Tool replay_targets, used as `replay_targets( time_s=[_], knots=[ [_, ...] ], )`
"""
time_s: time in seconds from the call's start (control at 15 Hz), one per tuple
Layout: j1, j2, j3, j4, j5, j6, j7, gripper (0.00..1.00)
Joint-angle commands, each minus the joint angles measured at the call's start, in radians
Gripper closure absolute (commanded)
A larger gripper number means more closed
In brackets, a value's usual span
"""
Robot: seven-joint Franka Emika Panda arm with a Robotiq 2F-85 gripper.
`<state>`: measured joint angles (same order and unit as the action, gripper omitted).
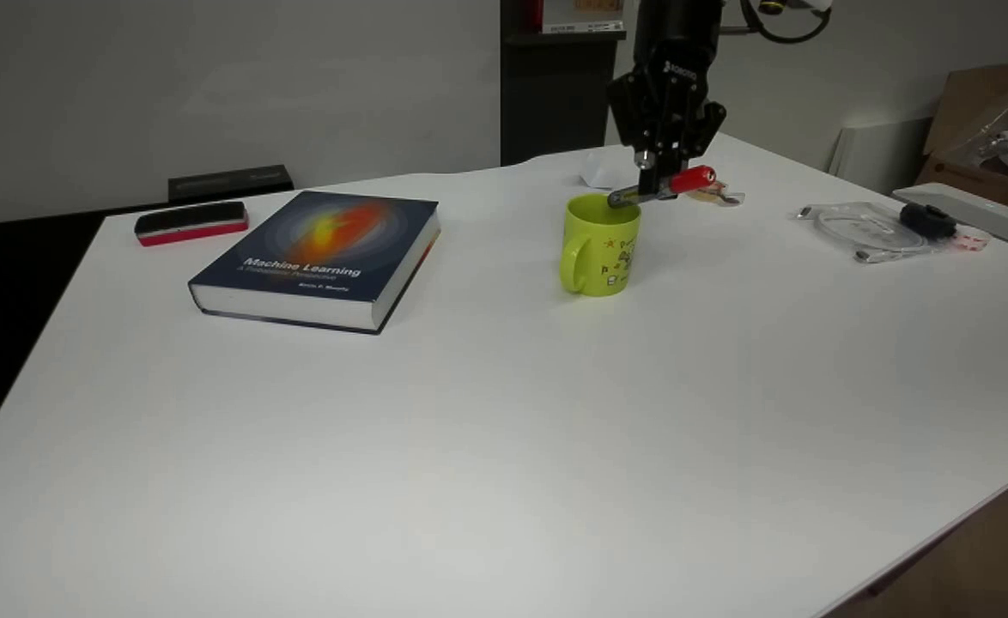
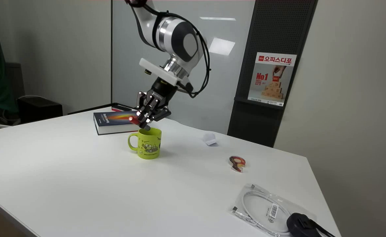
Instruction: Put the marker in the yellow mug
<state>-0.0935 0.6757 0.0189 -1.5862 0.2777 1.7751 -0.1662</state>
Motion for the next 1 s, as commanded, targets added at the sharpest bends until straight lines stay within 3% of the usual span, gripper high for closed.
replay_targets(
  time_s=[0.0,0.93],
  knots=[
    [-0.020,0.034,0.013,0.046,0.021,-0.043,0.014,0.95],
    [-0.044,0.154,0.019,0.214,0.050,-0.096,0.024,0.95]
  ],
)
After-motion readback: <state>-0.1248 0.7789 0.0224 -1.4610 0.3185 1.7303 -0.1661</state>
